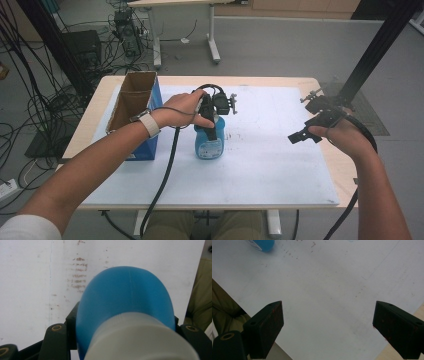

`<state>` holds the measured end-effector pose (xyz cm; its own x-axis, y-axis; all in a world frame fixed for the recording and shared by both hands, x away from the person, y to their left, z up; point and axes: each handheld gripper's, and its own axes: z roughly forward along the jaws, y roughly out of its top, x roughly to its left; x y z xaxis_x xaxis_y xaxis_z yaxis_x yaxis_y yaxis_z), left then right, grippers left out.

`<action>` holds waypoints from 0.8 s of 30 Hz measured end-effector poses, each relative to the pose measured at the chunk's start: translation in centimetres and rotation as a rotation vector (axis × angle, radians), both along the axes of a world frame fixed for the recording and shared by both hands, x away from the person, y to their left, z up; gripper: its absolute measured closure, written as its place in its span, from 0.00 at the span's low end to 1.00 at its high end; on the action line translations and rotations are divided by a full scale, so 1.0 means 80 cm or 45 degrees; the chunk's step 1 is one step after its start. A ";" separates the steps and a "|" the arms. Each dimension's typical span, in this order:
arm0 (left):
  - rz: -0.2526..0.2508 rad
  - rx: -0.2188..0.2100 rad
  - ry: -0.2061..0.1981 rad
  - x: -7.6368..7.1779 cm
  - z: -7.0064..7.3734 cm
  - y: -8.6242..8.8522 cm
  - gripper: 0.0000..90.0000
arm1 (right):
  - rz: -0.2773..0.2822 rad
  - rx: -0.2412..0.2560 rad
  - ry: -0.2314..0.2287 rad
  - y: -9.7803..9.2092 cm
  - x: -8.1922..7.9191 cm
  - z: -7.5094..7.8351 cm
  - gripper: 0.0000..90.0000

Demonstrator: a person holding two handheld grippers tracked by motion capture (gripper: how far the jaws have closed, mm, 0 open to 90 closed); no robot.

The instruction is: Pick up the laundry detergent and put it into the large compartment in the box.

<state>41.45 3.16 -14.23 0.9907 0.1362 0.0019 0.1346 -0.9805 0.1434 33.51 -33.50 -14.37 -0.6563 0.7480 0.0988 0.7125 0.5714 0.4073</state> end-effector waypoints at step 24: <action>0.218 -0.005 -0.017 -0.014 0.079 0.024 0.44 | 0.029 -0.020 -0.032 0.017 -0.005 0.014 0.11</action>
